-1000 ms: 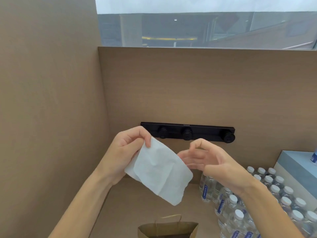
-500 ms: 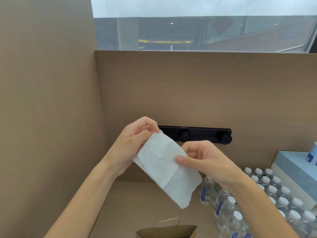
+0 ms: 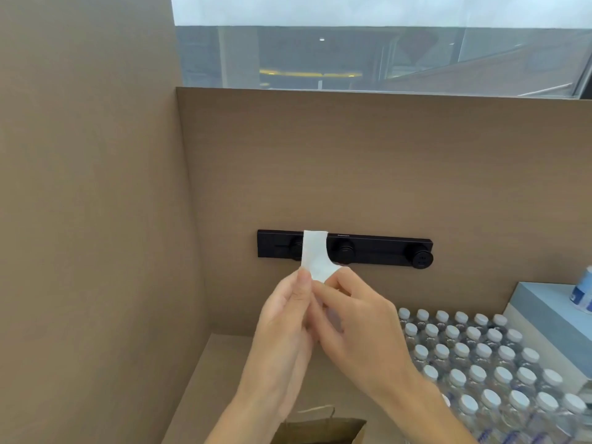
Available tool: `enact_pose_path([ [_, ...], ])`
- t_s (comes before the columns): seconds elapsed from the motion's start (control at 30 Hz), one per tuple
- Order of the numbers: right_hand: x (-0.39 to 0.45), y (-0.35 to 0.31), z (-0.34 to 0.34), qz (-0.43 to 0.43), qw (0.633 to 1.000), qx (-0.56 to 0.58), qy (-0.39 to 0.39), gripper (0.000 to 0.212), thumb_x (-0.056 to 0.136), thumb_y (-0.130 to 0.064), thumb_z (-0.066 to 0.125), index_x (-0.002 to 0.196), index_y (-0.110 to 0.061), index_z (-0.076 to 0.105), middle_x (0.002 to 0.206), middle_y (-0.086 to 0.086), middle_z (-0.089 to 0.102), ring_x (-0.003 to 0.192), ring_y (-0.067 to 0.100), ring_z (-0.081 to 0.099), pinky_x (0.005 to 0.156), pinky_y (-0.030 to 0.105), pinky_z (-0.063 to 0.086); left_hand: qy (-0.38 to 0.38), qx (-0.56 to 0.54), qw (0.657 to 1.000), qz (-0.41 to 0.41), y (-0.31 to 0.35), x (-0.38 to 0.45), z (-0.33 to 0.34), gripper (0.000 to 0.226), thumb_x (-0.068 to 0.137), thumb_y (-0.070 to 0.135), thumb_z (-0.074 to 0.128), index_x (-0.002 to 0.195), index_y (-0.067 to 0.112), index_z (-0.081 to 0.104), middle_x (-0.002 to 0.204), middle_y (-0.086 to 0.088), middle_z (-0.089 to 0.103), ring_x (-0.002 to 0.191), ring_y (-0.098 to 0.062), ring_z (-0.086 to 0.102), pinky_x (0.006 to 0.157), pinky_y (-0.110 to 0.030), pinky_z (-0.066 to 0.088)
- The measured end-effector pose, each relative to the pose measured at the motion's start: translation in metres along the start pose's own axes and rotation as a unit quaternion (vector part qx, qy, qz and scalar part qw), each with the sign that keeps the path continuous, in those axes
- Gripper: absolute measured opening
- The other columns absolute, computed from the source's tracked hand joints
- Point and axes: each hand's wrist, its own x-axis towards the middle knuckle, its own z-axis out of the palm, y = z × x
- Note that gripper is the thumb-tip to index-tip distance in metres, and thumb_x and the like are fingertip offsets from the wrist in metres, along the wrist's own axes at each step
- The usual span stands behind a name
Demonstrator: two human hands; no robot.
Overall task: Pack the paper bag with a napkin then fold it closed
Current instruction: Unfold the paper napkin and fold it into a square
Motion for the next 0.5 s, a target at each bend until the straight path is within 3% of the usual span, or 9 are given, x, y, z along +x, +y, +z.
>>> enact_pose_path([
  [0.07, -0.003, 0.001, 0.000, -0.020, 0.999, 0.022, -0.024, 0.014, 0.096, -0.028, 0.057, 0.100, -0.023, 0.070, 0.081, -0.008, 0.052, 0.068, 0.012, 0.050, 0.056, 0.034, 0.049, 0.004, -0.022, 1.000, 0.004, 0.000, 0.004, -0.007, 0.036, 0.104, 0.032, 0.051, 0.107, 0.000, 0.067, 0.105, -0.015, 0.074, 0.097, -0.022, 0.072, 0.082, -0.033, 0.058],
  [0.13, -0.005, 0.008, -0.004, -0.038, 0.995, 0.079, -0.051, 0.015, 0.096, -0.020, 0.060, 0.106, -0.021, 0.071, 0.086, -0.008, 0.058, 0.073, 0.010, 0.055, 0.062, 0.030, 0.051, 0.000, -0.012, 1.000, -0.008, 0.000, 0.008, -0.016, 0.026, 0.104, 0.019, 0.051, 0.102, 0.001, 0.071, 0.102, -0.017, 0.075, 0.090, -0.026, 0.073, 0.075, -0.034, 0.059],
  [0.23, -0.009, 0.021, -0.012, -0.036, 0.986, 0.158, -0.037, 0.020, 0.093, -0.016, 0.062, 0.108, -0.022, 0.074, 0.089, -0.012, 0.067, 0.079, 0.009, 0.061, 0.068, 0.017, 0.049, -0.007, 0.015, 0.999, -0.033, 0.004, 0.011, -0.025, 0.031, 0.105, 0.012, 0.044, 0.117, -0.002, 0.069, 0.115, -0.023, 0.074, 0.102, -0.038, 0.072, 0.086, -0.044, 0.060],
  [0.3, -0.011, 0.028, -0.014, 0.024, 0.980, 0.196, 0.021, 0.017, 0.092, -0.018, 0.064, 0.104, -0.026, 0.074, 0.089, -0.013, 0.069, 0.080, 0.013, 0.064, 0.067, 0.017, 0.049, 0.007, 0.046, 0.998, -0.032, 0.006, 0.013, -0.030, 0.032, 0.106, 0.013, 0.044, 0.120, 0.000, 0.069, 0.118, -0.020, 0.074, 0.108, -0.037, 0.071, 0.090, -0.044, 0.059],
  [0.37, -0.011, 0.035, -0.014, 0.139, 0.959, 0.237, 0.069, 0.021, 0.091, -0.023, 0.072, 0.109, -0.033, 0.068, 0.091, -0.010, 0.067, 0.084, 0.016, 0.064, 0.070, 0.024, 0.052, 0.020, 0.077, 0.996, -0.026, 0.008, 0.014, -0.033, 0.031, 0.106, 0.016, 0.045, 0.119, 0.004, 0.070, 0.116, -0.017, 0.075, 0.107, -0.034, 0.072, 0.092, -0.045, 0.058],
  [0.4, -0.009, 0.038, -0.014, 0.211, 0.938, 0.270, 0.056, 0.030, 0.087, -0.030, 0.077, 0.114, -0.036, 0.064, 0.096, -0.010, 0.066, 0.088, 0.015, 0.065, 0.074, 0.026, 0.054, 0.024, 0.089, 0.995, -0.025, 0.009, 0.015, -0.033, 0.031, 0.106, 0.017, 0.046, 0.118, 0.005, 0.071, 0.115, -0.017, 0.076, 0.107, -0.034, 0.072, 0.093, -0.047, 0.057],
  [0.5, -0.002, 0.047, -0.017, 0.348, 0.835, 0.410, -0.114, 0.055, 0.078, -0.049, 0.080, 0.126, -0.028, 0.062, 0.111, -0.005, 0.075, 0.100, 0.009, 0.071, 0.089, 0.034, 0.056, 0.027, 0.115, 0.993, -0.022, 0.013, 0.016, -0.032, 0.030, 0.105, 0.021, 0.048, 0.114, 0.003, 0.070, 0.113, -0.021, 0.074, 0.102, -0.035, 0.071, 0.091, -0.050, 0.055],
])
